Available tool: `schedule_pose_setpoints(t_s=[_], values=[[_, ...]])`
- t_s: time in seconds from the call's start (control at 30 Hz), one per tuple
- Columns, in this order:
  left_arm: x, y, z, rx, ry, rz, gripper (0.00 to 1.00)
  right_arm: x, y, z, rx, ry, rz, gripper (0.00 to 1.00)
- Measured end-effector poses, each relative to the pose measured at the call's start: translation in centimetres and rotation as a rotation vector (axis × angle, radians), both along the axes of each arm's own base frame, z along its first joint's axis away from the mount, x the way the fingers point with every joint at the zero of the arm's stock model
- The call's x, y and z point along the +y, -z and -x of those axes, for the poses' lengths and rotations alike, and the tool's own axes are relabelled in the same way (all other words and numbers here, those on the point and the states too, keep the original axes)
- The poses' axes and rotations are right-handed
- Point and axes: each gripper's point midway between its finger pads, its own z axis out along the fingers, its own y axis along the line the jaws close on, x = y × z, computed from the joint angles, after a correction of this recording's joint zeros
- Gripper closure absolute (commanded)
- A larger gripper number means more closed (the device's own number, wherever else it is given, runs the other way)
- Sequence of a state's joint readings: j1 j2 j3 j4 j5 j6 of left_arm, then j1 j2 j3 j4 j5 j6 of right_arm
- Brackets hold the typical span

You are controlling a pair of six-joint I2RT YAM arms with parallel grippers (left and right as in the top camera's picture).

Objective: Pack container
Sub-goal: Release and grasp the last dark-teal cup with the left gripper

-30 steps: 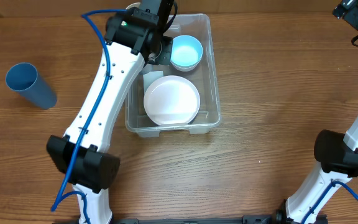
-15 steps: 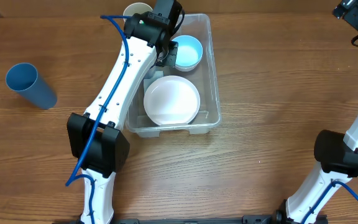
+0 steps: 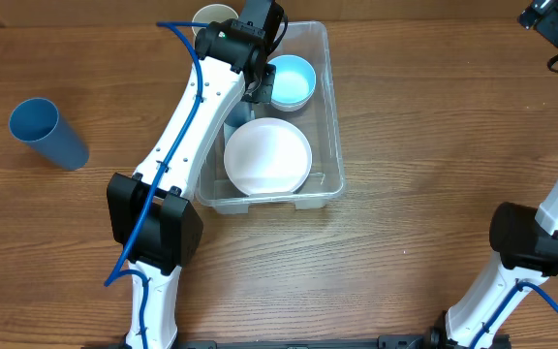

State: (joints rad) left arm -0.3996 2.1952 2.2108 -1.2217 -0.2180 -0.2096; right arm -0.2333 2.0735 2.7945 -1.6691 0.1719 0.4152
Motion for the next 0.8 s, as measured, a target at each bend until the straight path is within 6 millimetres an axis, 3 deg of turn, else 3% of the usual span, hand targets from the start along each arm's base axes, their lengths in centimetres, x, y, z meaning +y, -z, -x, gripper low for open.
schedule_pose_setpoints(t_s=[0.13, 0.3, 0.47, 0.6, 0.67, 0.8], values=[[0.1, 0.0, 0.0, -0.002, -0.001, -0.003, 0.82, 0.0, 0.0, 0.0, 0.0, -0.001, 0.001, 0.0], [0.0, -0.2, -0.4, -0.017, -0.002, 0.002, 0.6, 0.0, 0.0, 0.0, 0.0, -0.001, 0.0, 0.0], [-0.1, -1.3, -0.8, -0.044, -0.001, 0.01, 0.52, 0.0, 0.0, 0.0, 0.0, 0.0, 0.0, 0.0], [-0.3, -5.7, -0.2, -0.075, 0.008, 0.047, 0.39, 0.0, 0.0, 0.0, 0.0, 0.001, 0.0, 0.0], [-0.1, -9.3, 1.2, -0.096, 0.014, 0.079, 0.31, 0.0, 0.0, 0.0, 0.0, 0.0, 0.0, 0.0], [1.9, -14.6, 3.8, -0.154, -0.005, 0.101, 0.26, 0.0, 0.0, 0.0, 0.0, -0.001, 0.0, 0.0]])
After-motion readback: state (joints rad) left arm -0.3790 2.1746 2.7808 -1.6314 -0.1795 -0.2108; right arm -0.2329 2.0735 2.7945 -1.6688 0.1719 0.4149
